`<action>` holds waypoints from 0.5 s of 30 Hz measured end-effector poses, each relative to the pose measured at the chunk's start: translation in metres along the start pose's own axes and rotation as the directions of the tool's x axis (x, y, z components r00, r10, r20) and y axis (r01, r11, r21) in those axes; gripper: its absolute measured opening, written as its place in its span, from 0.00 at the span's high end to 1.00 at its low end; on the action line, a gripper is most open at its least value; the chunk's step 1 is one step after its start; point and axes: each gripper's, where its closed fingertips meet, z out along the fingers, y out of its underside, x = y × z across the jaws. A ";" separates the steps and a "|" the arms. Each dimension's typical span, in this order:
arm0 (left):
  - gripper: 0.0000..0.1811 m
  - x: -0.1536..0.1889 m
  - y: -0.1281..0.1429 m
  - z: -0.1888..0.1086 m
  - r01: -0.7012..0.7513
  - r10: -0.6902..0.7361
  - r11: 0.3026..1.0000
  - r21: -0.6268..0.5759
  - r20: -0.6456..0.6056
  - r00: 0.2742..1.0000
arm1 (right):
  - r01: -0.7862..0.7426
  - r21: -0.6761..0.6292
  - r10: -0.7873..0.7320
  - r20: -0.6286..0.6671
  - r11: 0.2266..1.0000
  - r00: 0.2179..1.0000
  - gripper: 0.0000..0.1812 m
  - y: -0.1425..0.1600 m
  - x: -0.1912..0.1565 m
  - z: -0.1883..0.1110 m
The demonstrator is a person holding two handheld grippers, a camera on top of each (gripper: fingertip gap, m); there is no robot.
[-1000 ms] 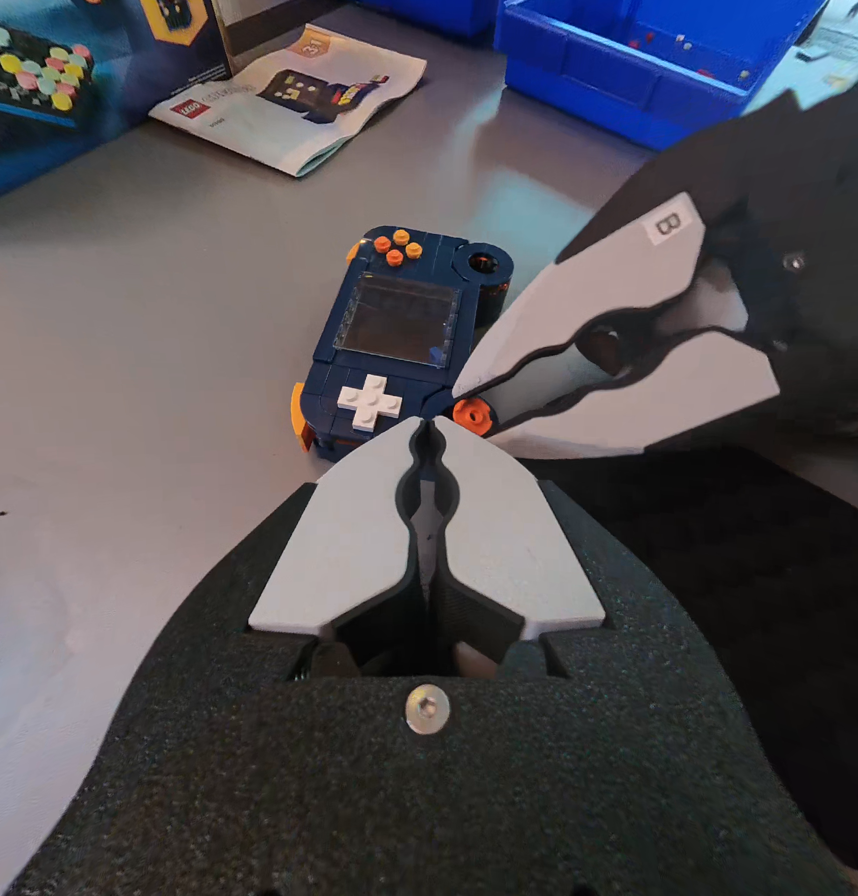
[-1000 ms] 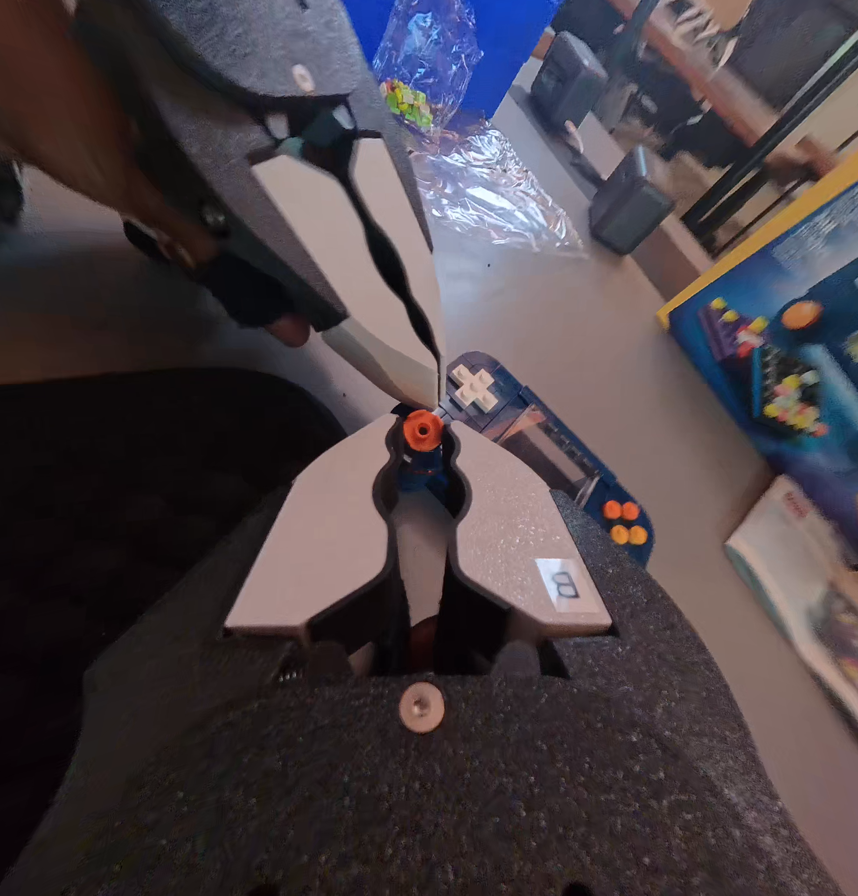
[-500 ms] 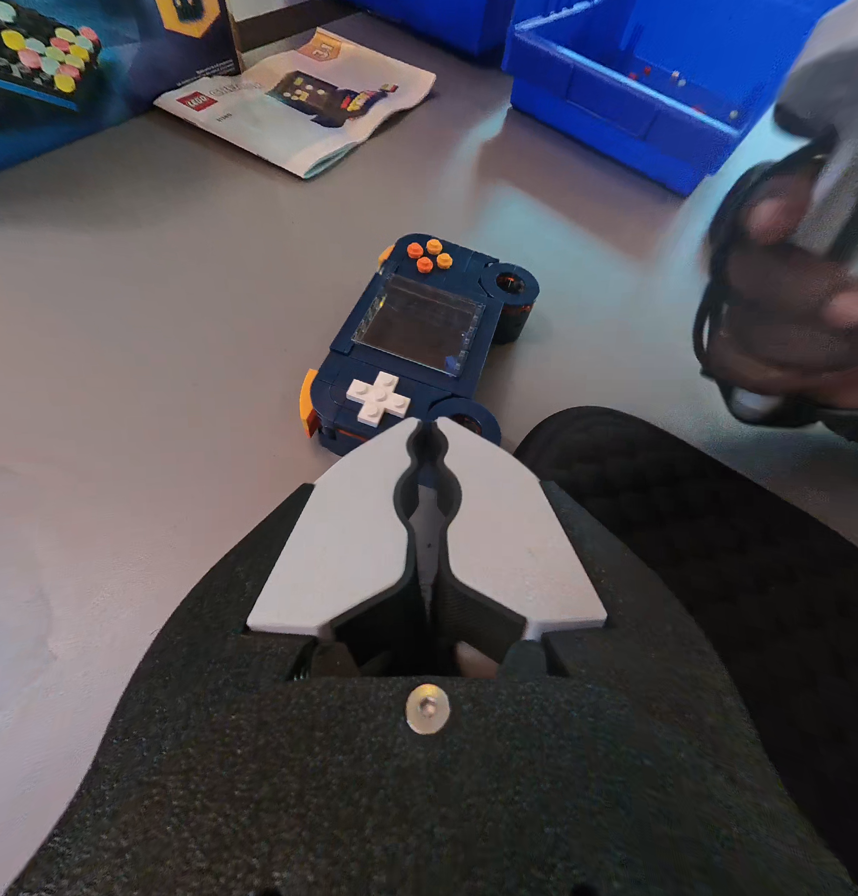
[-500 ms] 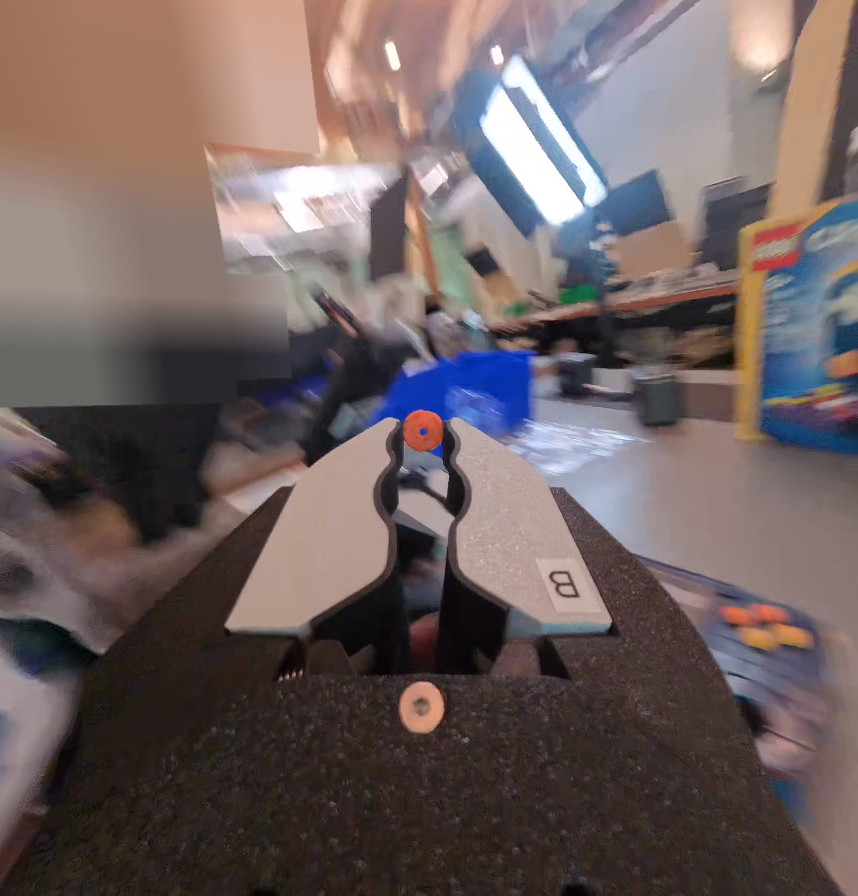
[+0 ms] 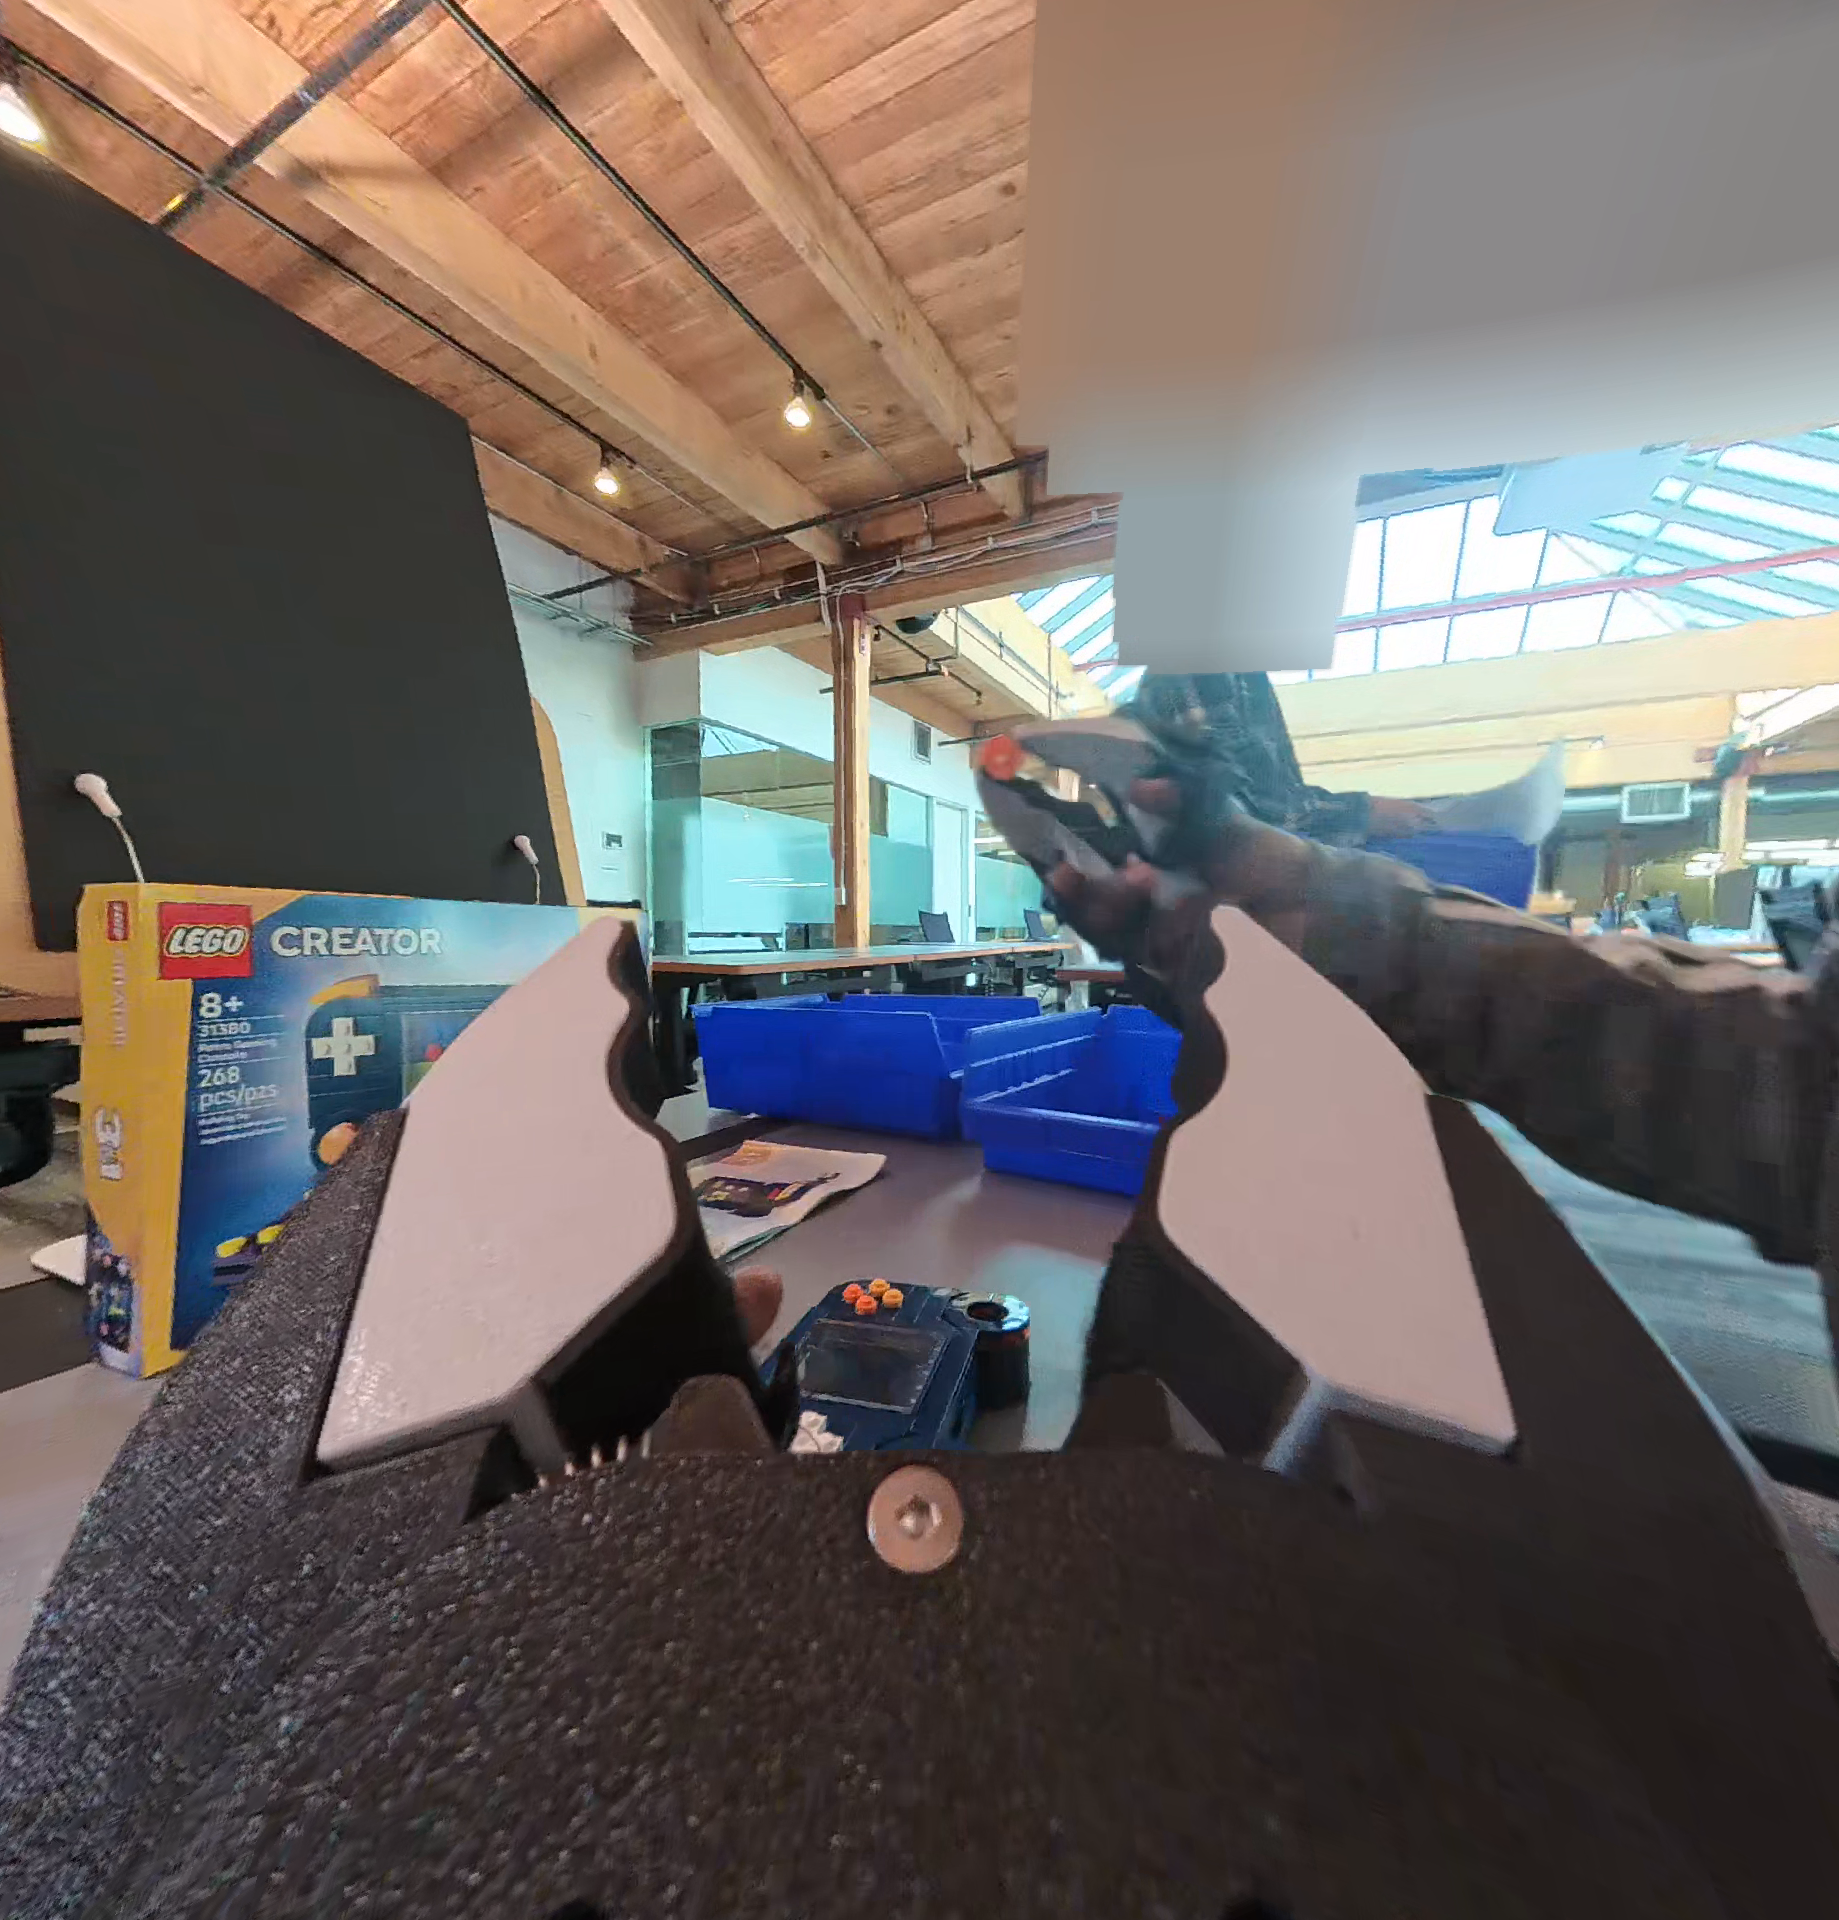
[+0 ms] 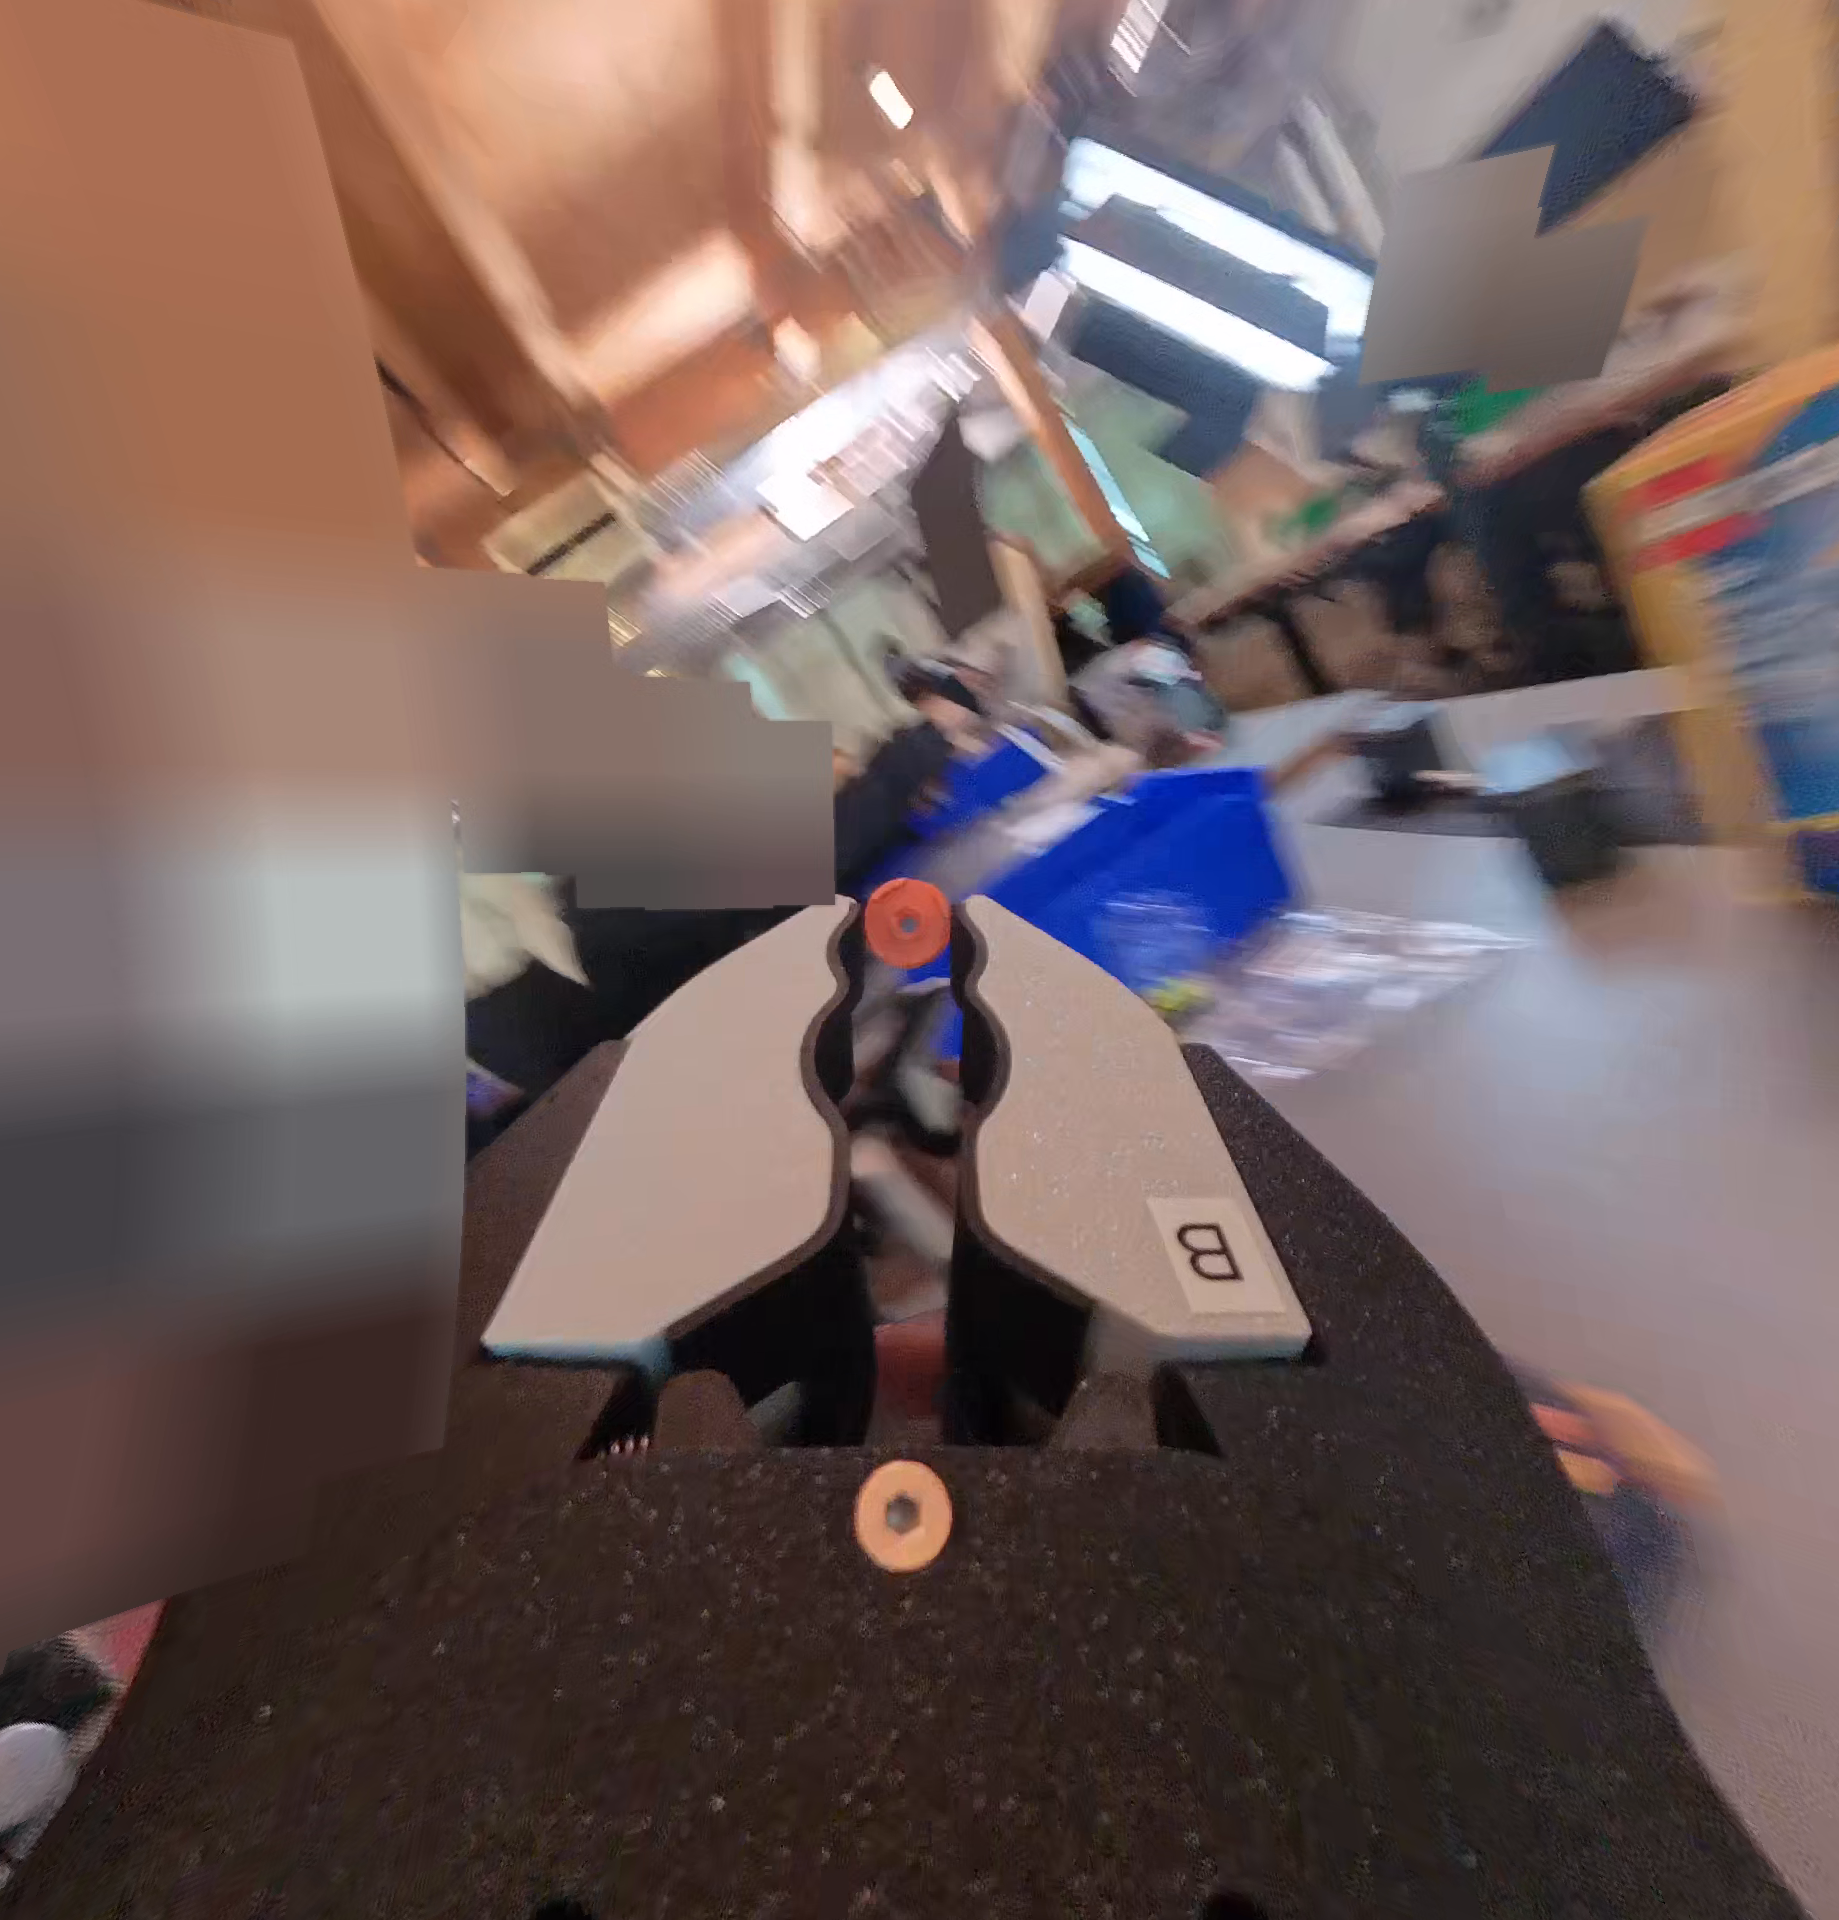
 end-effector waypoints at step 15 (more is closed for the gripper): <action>0.43 -0.002 0.012 0.000 -0.042 0.042 0.998 -0.057 0.007 0.999 | -0.331 -0.588 -0.550 -0.809 0.738 0.208 0.73 -0.172 0.332 -0.293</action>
